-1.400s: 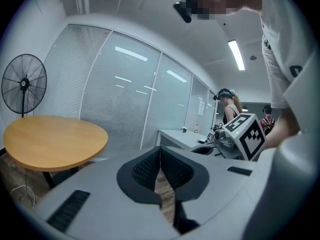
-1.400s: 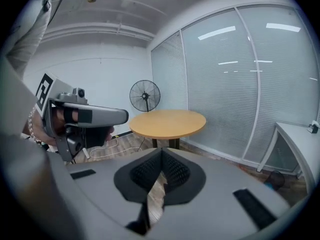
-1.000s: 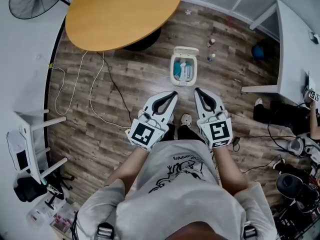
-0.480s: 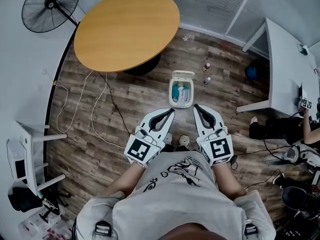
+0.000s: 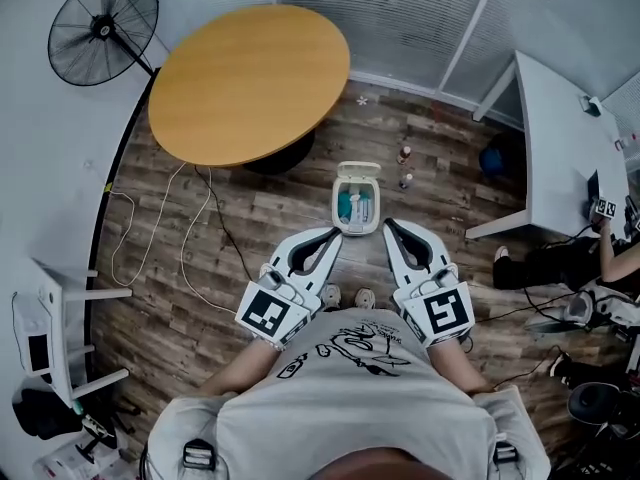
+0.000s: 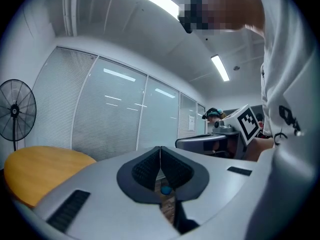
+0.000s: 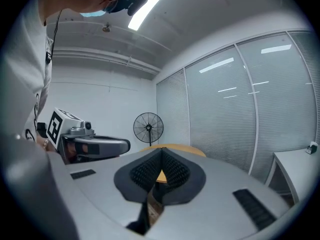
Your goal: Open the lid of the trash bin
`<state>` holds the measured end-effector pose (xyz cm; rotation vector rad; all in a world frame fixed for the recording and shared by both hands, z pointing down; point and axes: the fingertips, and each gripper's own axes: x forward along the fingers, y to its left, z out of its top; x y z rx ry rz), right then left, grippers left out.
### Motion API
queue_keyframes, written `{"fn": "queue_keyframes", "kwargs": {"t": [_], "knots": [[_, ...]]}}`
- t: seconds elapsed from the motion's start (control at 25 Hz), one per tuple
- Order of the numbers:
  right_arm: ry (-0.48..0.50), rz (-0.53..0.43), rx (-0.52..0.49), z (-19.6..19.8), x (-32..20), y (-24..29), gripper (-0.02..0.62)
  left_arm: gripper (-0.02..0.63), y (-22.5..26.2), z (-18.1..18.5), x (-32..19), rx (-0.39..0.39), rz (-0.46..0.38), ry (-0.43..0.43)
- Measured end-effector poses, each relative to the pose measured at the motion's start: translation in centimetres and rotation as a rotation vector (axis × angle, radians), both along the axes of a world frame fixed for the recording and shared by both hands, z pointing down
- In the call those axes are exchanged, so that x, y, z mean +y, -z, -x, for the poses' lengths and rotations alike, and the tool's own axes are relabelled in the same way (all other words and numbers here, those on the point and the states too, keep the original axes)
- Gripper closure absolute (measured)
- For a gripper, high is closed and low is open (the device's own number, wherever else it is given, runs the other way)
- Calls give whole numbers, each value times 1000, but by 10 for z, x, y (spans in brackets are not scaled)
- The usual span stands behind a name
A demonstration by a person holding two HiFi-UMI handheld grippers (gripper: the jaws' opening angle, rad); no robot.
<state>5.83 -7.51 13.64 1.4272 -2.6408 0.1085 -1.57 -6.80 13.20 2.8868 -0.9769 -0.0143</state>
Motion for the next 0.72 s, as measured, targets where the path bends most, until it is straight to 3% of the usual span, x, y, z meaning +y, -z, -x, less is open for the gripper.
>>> {"fn": "queue_keyframes", "kwargs": {"t": [0.72], "knots": [[-59, -48, -1, -18, 13, 26, 589, 586, 26, -15, 5, 27, -40, -40]]}}
